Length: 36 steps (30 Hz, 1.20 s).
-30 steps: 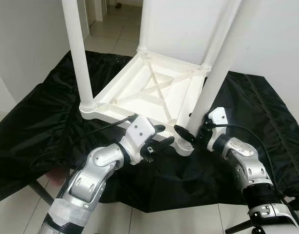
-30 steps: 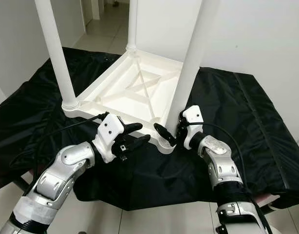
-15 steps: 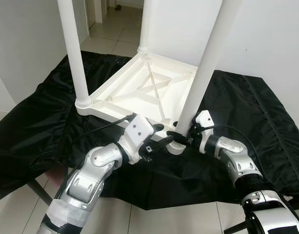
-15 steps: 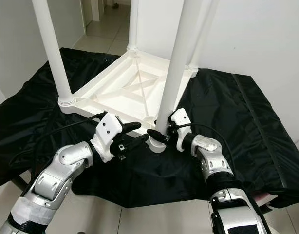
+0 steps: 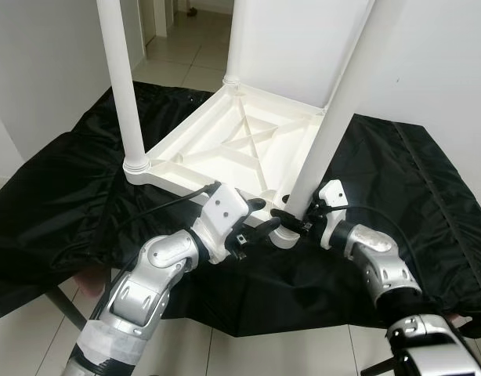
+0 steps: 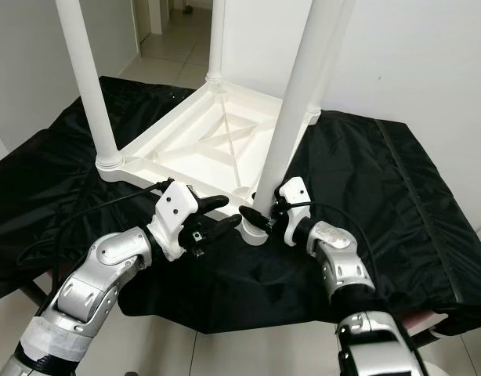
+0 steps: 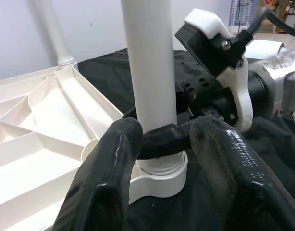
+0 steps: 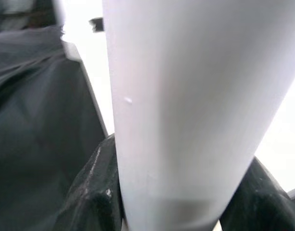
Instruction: Building children table
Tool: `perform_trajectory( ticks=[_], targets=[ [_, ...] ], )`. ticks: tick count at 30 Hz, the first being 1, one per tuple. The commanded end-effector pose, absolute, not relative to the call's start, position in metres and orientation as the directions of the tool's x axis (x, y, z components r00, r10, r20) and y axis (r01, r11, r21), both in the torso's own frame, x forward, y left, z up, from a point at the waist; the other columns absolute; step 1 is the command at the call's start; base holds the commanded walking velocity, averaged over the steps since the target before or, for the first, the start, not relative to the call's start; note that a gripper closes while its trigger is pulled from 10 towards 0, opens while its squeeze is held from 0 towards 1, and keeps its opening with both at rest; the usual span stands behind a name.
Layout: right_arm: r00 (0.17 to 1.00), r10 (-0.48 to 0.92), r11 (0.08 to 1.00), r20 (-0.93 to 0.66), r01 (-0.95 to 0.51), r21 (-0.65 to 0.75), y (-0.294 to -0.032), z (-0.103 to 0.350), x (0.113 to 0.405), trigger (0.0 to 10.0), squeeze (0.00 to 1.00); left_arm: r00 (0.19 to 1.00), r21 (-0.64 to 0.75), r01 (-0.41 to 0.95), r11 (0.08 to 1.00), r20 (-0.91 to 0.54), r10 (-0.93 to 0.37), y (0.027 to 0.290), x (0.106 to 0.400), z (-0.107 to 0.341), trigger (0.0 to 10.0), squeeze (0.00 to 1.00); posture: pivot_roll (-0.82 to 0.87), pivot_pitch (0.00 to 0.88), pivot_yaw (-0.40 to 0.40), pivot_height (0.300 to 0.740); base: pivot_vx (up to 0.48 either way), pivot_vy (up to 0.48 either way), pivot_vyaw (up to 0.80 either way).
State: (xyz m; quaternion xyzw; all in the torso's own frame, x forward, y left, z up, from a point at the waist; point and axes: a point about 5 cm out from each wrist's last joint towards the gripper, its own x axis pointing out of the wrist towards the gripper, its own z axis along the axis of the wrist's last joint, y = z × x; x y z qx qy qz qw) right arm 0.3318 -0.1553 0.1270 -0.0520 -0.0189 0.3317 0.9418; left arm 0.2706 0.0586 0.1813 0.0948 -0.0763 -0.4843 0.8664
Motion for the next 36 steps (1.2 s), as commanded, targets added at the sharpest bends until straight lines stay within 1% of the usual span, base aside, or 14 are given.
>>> perform_trajectory(
  ticks=[1,5,6,8,12,14,18,19,21,27,28,31,32,36],
  targets=[
    [0.843,0.537,0.838,0.024,-0.529,-0.135,-0.168,0.133,0.335,10.0,0.00,0.532,0.231,0.820,0.524,0.032,-0.846,0.057,0.273,0.180,10.0,0.00,0.05,0.010,-0.066,0.740,0.000,0.000,0.00],
    [0.927,0.369,0.929,0.072,-0.366,-0.054,-0.158,0.136,0.323,10.0,0.00,0.513,0.224,0.833,0.506,0.029,-0.858,0.054,0.272,0.180,10.0,0.00,0.02,0.032,-0.051,0.740,0.000,0.000,0.00],
    [0.927,0.369,0.929,0.072,-0.366,-0.054,-0.158,0.136,0.323,10.0,0.00,0.513,0.224,0.833,0.506,0.029,-0.858,0.054,0.272,0.180,10.0,0.00,0.02,0.032,-0.051,0.740,0.000,0.000,0.00],
    [0.966,0.249,0.969,0.073,-0.249,-0.011,-0.152,0.135,0.317,10.0,0.00,0.508,0.221,0.837,0.501,0.029,-0.861,0.053,0.272,0.180,10.0,0.00,0.01,0.038,-0.044,0.740,0.000,0.000,0.00],
    [0.988,0.140,0.990,0.068,-0.141,0.021,-0.143,0.133,0.313,10.0,0.00,0.503,0.220,0.840,0.496,0.029,-0.864,0.052,0.272,0.180,10.0,0.00,0.01,0.040,-0.044,0.740,0.000,0.000,0.00],
    [0.998,0.023,0.997,0.053,-0.027,0.075,-0.130,0.131,0.310,10.0,0.00,0.500,0.223,0.841,0.494,0.030,-0.865,0.051,0.272,0.181,10.0,0.00,0.01,0.041,-0.049,0.740,0.000,0.000,0.00],
    [0.998,-0.006,0.996,0.056,0.001,0.092,-0.123,0.132,0.308,10.0,0.00,0.502,0.221,0.840,0.495,0.031,-0.865,0.051,0.272,0.181,10.0,0.00,0.01,0.041,-0.049,0.740,0.000,0.000,0.00],
    [0.998,-0.032,0.994,0.054,0.026,0.107,-0.115,0.134,0.306,10.0,0.00,0.503,0.220,0.839,0.498,0.033,-0.863,0.051,0.272,0.181,10.0,0.00,0.01,0.043,-0.046,0.740,0.000,0.000,0.00],
    [0.998,0.005,0.995,0.070,-0.012,0.101,-0.102,0.139,0.305,10.0,0.00,0.505,0.214,0.839,0.500,0.033,-0.863,0.051,0.272,0.181,10.0,0.00,0.01,0.043,-0.040,0.740,0.000,0.000,0.00],
    [0.998,0.015,0.997,0.054,-0.019,0.070,-0.103,0.139,0.305,10.0,0.00,0.497,0.220,0.844,0.490,0.025,-0.867,0.051,0.271,0.179,10.0,0.00,0.02,0.049,-0.046,0.740,0.000,0.000,0.00],
    [0.998,0.023,0.996,0.057,-0.028,0.086,-0.102,0.141,0.303,10.0,0.41,0.502,0.220,0.841,0.495,0.027,-0.864,0.051,0.271,0.180,10.0,0.00,0.03,0.049,-0.045,0.740,0.000,0.000,0.00],
    [0.998,0.031,0.995,0.062,-0.037,0.097,-0.101,0.142,0.301,10.0,0.41,0.506,0.220,0.838,0.499,0.029,-0.862,0.052,0.272,0.180,10.0,0.00,0.03,0.050,-0.047,0.740,0.000,0.000,0.00],
    [0.993,0.074,0.987,0.088,-0.086,0.137,-0.098,0.144,0.298,10.0,1.00,0.510,0.220,0.836,0.503,0.031,-0.860,0.052,0.272,0.181,10.0,0.00,0.04,0.050,-0.050,0.740,0.000,0.000,0.00],
    [0.991,0.089,0.985,0.097,-0.102,0.137,-0.098,0.146,0.296,10.0,1.00,0.514,0.219,0.833,0.508,0.032,-0.857,0.053,0.272,0.181,10.0,0.00,0.04,0.051,-0.054,0.740,0.000,0.000,0.00]
  ],
)
